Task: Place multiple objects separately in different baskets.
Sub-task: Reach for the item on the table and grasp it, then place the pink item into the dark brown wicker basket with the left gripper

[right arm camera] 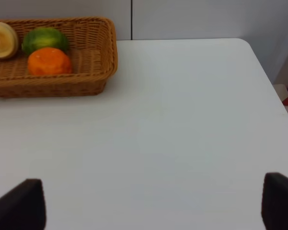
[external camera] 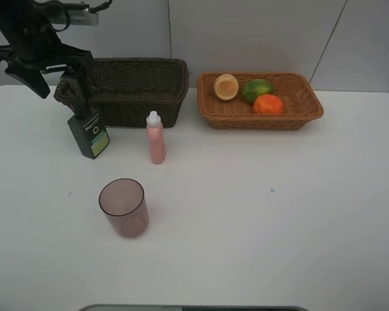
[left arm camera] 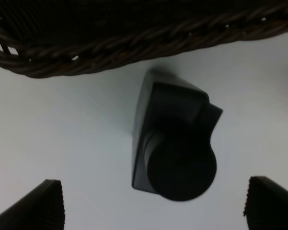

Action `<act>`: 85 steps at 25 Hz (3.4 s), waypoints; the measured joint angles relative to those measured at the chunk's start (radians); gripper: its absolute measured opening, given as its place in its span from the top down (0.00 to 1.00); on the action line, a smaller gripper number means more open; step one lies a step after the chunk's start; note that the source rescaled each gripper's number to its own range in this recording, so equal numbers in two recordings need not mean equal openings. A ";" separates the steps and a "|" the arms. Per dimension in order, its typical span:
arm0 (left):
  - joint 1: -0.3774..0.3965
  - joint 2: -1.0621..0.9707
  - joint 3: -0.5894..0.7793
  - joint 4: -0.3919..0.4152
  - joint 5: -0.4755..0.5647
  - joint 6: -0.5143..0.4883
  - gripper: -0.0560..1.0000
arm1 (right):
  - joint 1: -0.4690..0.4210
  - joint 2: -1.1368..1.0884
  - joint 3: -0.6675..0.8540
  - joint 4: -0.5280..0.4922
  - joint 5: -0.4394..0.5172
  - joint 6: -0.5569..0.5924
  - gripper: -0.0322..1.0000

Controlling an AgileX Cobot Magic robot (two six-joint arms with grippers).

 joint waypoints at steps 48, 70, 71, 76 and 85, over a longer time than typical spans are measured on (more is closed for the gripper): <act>-0.069 0.191 0.018 0.051 -0.141 0.018 0.43 | 0.000 0.000 0.000 0.000 0.000 0.000 0.00; -0.069 0.191 0.018 0.051 -0.140 0.018 0.52 | 0.000 0.000 0.000 -0.001 0.000 0.000 0.00; -0.069 0.191 0.018 0.051 -0.140 0.018 0.52 | 0.000 0.000 0.000 -0.001 0.000 0.000 0.00; -0.069 0.177 0.023 0.051 -0.128 0.018 0.52 | 0.000 0.000 0.000 -0.001 0.000 0.000 0.00; -0.069 0.045 0.025 0.051 -0.024 -0.046 0.52 | 0.000 0.000 0.000 -0.001 0.000 0.000 0.00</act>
